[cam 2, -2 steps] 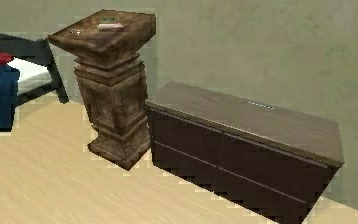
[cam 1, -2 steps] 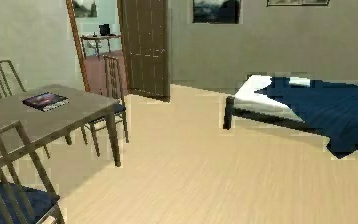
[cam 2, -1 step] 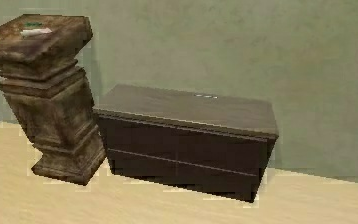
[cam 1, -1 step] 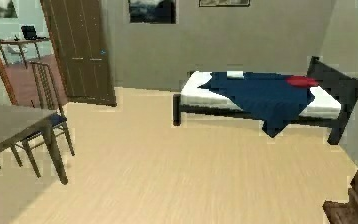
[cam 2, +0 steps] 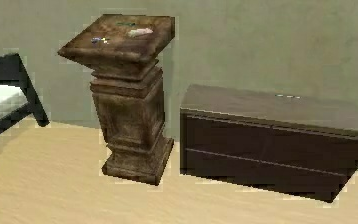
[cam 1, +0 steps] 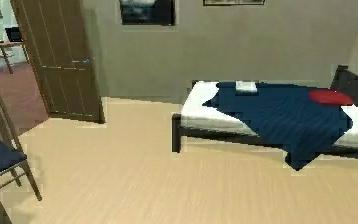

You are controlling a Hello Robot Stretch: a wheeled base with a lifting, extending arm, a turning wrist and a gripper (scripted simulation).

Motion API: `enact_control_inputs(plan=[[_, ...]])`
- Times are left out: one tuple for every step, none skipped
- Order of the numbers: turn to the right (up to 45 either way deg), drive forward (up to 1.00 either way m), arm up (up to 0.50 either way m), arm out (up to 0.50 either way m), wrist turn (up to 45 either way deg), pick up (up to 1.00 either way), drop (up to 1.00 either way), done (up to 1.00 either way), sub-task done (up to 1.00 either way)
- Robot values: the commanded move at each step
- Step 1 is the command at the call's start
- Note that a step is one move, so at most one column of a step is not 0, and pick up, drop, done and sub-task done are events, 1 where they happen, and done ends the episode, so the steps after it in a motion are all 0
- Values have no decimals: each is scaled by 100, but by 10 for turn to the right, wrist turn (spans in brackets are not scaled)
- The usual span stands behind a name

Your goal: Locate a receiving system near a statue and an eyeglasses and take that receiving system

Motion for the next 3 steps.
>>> enact_control_inputs(plan=[[-360,0,0,0,0,0,0,0,0],[0,40,0,0,0,0,0,0,0],[120,0,0,0,0,0,0,0,0]])
